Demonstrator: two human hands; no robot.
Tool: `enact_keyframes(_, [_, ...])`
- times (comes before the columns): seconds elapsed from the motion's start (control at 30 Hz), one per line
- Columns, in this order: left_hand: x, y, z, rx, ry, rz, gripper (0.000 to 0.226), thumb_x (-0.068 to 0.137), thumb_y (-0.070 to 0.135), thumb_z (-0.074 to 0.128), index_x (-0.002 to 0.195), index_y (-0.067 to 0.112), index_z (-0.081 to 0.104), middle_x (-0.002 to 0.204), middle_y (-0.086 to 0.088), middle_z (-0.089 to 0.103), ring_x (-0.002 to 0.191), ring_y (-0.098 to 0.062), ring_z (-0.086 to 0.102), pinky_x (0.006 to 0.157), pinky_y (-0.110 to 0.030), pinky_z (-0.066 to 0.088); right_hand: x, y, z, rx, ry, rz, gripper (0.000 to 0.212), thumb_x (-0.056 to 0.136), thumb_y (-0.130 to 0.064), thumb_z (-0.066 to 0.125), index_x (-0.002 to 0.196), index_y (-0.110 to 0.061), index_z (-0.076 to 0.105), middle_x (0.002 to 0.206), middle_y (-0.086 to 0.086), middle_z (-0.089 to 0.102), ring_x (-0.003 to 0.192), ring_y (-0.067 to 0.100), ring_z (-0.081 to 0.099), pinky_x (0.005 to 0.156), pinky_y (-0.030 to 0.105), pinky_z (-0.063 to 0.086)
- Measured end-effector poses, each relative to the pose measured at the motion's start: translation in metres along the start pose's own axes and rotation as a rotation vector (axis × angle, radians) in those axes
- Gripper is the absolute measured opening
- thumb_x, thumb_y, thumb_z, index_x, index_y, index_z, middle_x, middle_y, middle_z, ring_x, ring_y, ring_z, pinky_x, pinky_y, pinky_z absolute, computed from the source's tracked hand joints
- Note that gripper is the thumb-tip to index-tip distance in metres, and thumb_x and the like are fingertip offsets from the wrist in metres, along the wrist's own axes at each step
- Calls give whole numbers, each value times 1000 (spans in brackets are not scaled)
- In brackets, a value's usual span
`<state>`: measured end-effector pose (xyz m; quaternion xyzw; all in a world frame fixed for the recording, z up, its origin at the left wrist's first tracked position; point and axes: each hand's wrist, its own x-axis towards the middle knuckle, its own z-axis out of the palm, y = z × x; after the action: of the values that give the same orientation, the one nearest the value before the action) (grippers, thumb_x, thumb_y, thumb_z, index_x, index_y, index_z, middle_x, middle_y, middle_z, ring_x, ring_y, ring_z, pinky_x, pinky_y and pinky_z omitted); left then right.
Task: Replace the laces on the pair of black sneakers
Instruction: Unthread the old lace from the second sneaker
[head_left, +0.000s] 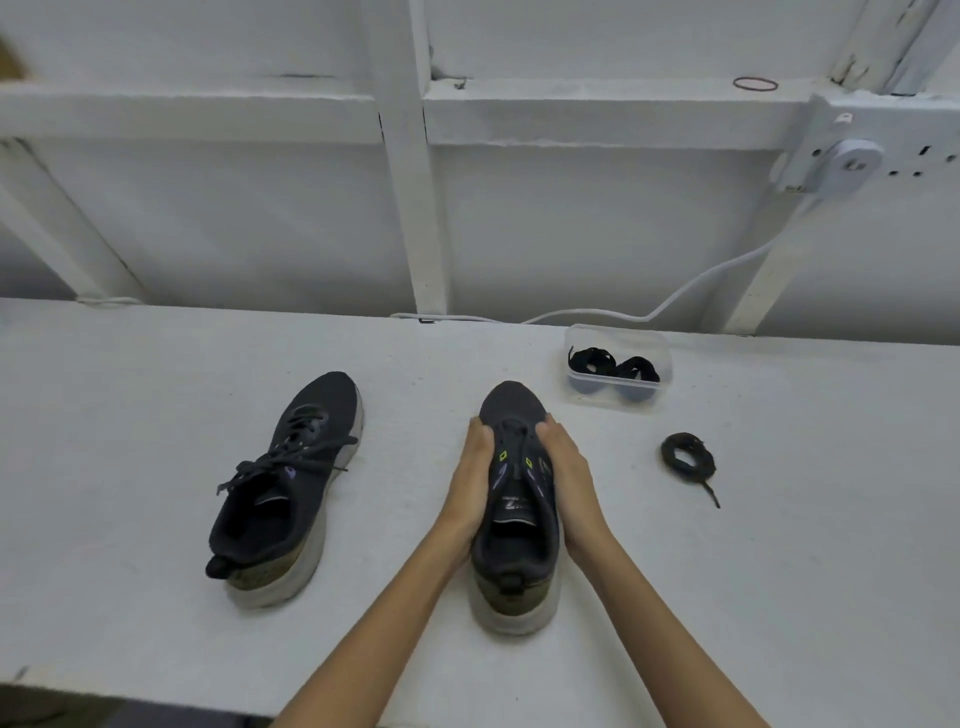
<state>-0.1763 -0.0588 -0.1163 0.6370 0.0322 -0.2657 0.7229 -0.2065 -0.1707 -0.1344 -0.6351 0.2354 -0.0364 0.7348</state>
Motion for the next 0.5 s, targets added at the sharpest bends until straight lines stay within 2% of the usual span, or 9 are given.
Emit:
enact_keyframes(0.13, [7, -6, -2, 18, -35, -33, 64, 92, 65, 44, 139, 22, 51, 134, -3, 60, 122, -20, 59, 106, -40, 45, 10, 14, -4, 22, 47, 21, 73, 74, -81, 58, 135, -43, 53, 146, -10, 51, 139, 14, 43, 116, 50, 32])
enact_keyframes(0.27, [49, -54, -19, 20, -71, -9, 83, 79, 81, 50, 146, 34, 40, 151, 3, 42, 137, -16, 43, 115, -45, 33, -7, -17, 2, 23, 56, 51, 57, 83, -63, 58, 126, -26, 64, 125, 0, 68, 116, 20, 64, 104, 46, 46])
enact_keyframes(0.33, [35, -35, -16, 82, -60, -3, 79, 81, 80, 47, 144, 31, 44, 146, 5, 49, 133, -14, 47, 114, -42, 35, -12, -30, 3, -3, 36, 33, 46, 91, -52, 52, 123, -22, 66, 120, 1, 70, 108, 16, 67, 96, 37, 51])
enact_keyframes(0.4, [2, 10, -9, 131, -58, 38, 65, 93, 67, 38, 143, 26, 45, 145, 7, 50, 132, -8, 47, 113, -29, 33, -13, -39, 2, -11, -8, 33, 40, 99, -43, 46, 122, -17, 66, 118, 2, 71, 98, 8, 70, 79, 18, 53])
enact_keyframes(0.47, [-13, 32, -15, 152, 0, 92, 56, 102, 51, 33, 151, 24, 31, 154, 14, 32, 141, -3, 31, 112, -18, 21, -13, -53, 5, 12, -18, 49, 41, 100, -41, 45, 129, -17, 60, 127, -6, 64, 94, -1, 66, 67, 6, 47])
enact_keyframes(0.5, [-17, 42, -21, 163, 38, 126, 56, 102, 47, 32, 153, 25, 26, 157, 15, 25, 143, -1, 24, 113, -18, 17, -14, -61, 8, 27, -14, 44, 44, 99, -43, 48, 137, -21, 54, 133, -11, 56, 100, -4, 61, 73, 6, 45])
